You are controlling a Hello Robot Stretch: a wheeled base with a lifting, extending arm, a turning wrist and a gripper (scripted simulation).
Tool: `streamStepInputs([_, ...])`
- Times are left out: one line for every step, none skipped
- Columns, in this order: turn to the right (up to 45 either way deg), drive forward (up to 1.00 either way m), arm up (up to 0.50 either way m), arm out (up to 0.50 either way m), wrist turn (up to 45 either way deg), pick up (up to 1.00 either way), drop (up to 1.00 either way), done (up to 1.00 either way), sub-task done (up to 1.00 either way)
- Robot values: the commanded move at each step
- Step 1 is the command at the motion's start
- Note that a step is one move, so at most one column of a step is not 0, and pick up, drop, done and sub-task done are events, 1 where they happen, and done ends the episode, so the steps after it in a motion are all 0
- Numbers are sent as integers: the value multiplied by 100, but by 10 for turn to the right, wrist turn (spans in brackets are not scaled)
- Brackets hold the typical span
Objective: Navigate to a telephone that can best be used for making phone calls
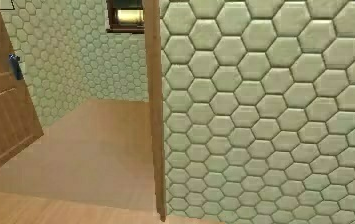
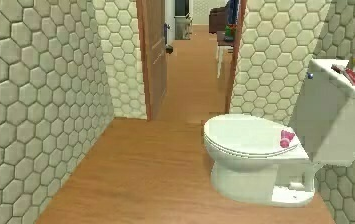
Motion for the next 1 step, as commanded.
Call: streamStepInputs([-450,0,0,0,0,0,0,0,0])
